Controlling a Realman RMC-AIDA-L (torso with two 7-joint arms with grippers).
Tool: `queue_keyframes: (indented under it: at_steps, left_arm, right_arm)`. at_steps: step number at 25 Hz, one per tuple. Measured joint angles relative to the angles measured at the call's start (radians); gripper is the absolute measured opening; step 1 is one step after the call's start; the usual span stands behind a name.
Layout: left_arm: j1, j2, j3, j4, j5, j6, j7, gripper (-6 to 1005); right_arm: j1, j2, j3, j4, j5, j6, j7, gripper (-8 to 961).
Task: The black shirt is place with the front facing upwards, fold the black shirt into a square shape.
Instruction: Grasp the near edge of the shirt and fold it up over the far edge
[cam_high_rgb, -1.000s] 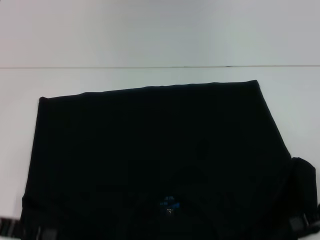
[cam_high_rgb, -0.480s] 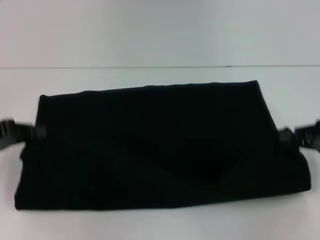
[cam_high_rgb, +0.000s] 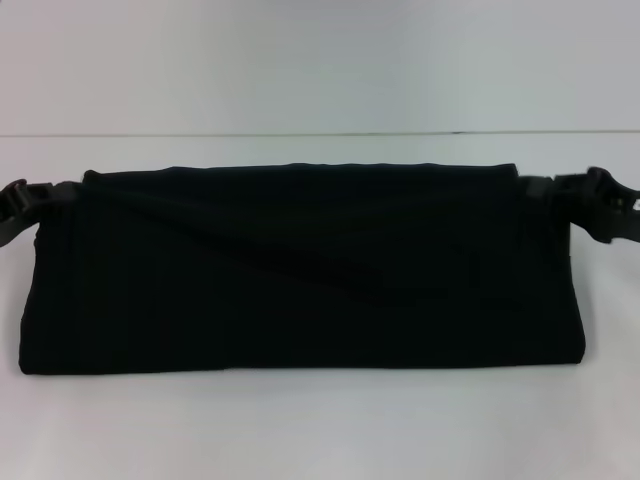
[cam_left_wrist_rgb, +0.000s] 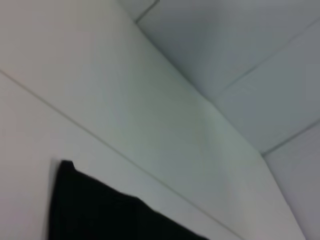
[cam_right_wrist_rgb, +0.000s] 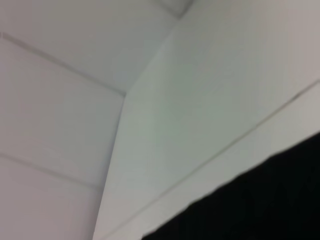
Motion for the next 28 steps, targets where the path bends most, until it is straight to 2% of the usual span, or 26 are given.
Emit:
queue_keyframes:
  at_steps: [2, 3, 5, 15, 19, 20, 24, 28]
  left_arm:
    - [-0.002, -0.007, 0.0, -0.015, -0.027, -0.029, 0.029, 66]
    - [-0.002, -0.007, 0.0, -0.015, -0.027, -0.029, 0.029, 66]
    - [-0.008, -0.02, 0.002, -0.033, -0.09, -0.072, 0.079, 66]
    - [-0.059, -0.022, 0.006, -0.032, -0.162, -0.128, 0.111, 67]
    - [-0.096, -0.045, 0.006, -0.044, -0.166, -0.236, 0.166, 67]
    - [-0.107, -0.058, 0.006, -0.045, -0.168, -0.275, 0.188, 67]
    - [-0.124, -0.088, 0.007, -0.048, -0.192, -0.36, 0.252, 67]
    - [-0.133, -0.117, 0.023, -0.054, -0.251, -0.432, 0.319, 68]
  right_arm:
    - [0.004, 0.022, -0.002, 0.005, 0.035, 0.05, -0.03, 96]
    - [0.005, 0.029, -0.002, 0.008, 0.049, 0.068, -0.042, 97]
    - [0.009, 0.04, -0.002, 0.012, 0.079, 0.094, -0.065, 101]
    - [0.018, 0.047, -0.003, 0.018, 0.208, 0.121, -0.113, 117]
    - [0.032, 0.06, -0.004, 0.035, 0.213, 0.188, -0.152, 124]
    - [0.036, 0.067, -0.004, 0.037, 0.213, 0.211, -0.168, 125]
    - [0.052, 0.1, 0.001, 0.045, 0.22, 0.297, -0.255, 132]
    - [0.077, 0.105, -0.004, 0.095, 0.27, 0.359, -0.349, 139]
